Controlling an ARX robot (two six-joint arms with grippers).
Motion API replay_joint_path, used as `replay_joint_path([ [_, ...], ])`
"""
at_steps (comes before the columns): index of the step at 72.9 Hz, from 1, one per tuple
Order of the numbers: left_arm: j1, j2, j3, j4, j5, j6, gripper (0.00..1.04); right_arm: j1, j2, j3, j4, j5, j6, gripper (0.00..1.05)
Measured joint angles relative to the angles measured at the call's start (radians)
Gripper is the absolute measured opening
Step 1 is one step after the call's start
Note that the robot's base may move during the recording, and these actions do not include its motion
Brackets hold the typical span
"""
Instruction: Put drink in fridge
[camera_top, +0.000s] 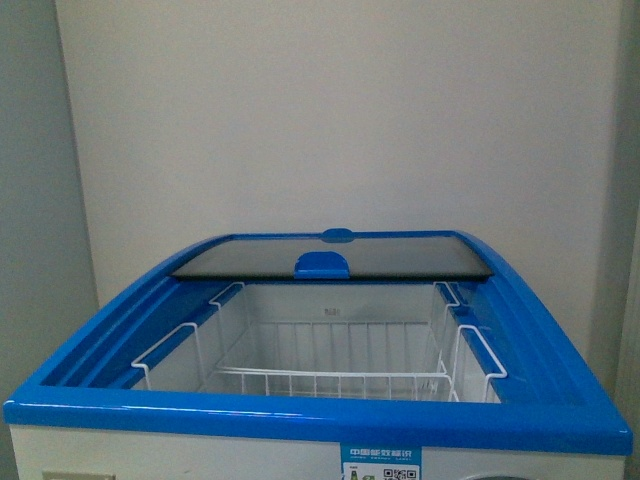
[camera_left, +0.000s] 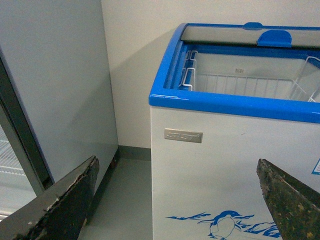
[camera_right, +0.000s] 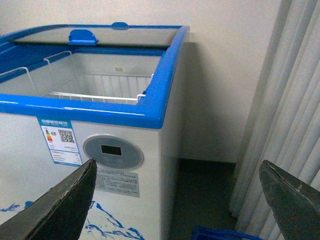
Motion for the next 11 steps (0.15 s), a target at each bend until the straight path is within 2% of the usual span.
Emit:
replay_joint_path([
  [11,0.000,0.000,0.000,0.000,0.000,0.000,0.97,0.000,0.000,0.000,0.000,0.000,0.000,0.97],
])
